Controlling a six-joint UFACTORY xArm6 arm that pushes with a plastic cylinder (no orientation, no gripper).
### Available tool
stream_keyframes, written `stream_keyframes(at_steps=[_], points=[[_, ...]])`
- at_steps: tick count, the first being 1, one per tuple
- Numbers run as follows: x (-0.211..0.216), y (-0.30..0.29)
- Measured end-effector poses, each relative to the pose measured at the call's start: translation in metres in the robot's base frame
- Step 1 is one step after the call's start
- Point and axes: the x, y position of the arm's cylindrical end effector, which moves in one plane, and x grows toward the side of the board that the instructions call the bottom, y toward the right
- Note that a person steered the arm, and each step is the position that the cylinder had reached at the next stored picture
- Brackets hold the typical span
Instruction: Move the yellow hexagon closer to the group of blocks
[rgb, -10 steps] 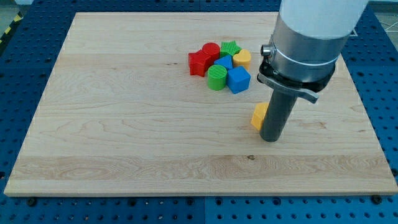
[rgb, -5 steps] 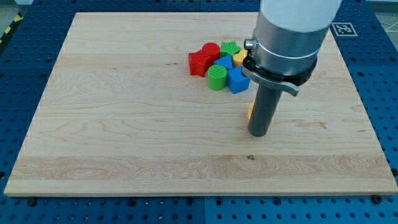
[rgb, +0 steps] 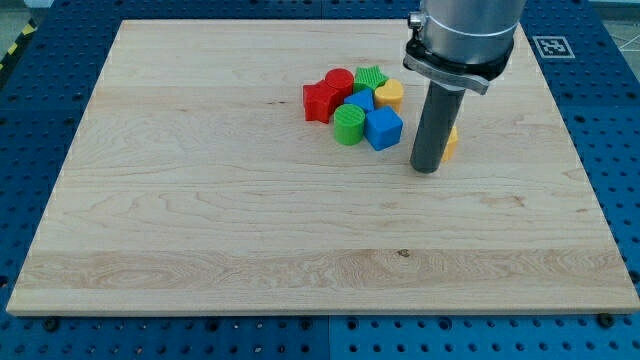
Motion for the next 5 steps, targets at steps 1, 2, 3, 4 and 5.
stream_keyframes(at_steps=[1,2,3,4,5], points=[[0.010,0.011],[0.005,0.023],[-0.003,0.020],[-0.015,0.016],[-0.016,0.023]])
